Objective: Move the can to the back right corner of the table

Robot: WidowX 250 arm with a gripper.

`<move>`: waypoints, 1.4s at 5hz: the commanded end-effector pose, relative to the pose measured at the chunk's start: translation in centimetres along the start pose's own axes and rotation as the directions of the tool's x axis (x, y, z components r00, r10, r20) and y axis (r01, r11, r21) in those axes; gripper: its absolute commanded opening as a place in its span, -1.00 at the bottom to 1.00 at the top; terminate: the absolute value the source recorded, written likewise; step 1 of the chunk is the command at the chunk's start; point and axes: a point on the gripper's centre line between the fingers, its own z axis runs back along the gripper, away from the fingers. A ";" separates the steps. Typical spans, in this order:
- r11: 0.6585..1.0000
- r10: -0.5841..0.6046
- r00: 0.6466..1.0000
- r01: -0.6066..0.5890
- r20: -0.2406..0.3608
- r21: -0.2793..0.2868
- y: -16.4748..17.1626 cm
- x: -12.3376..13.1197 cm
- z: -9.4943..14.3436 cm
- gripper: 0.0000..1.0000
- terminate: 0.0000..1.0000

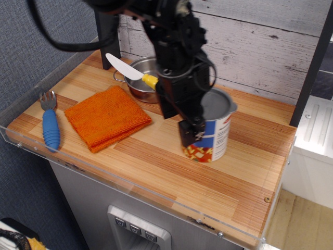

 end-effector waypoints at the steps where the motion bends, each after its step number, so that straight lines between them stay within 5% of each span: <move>1: 0.999 0.032 0.994 -0.033 0.108 0.003 0.8 4.6 0.5 1.00 -1.00; 4: 0.998 0.052 0.984 -0.044 0.172 -0.052 -0.5 8.6 0.0 1.00 -1.00; 6: 0.993 0.111 0.973 -0.101 0.204 -0.059 0.4 8.8 2.1 1.00 -1.00; 7: 0.987 0.158 0.971 -0.160 0.179 -0.008 1.1 7.8 3.3 1.00 -1.00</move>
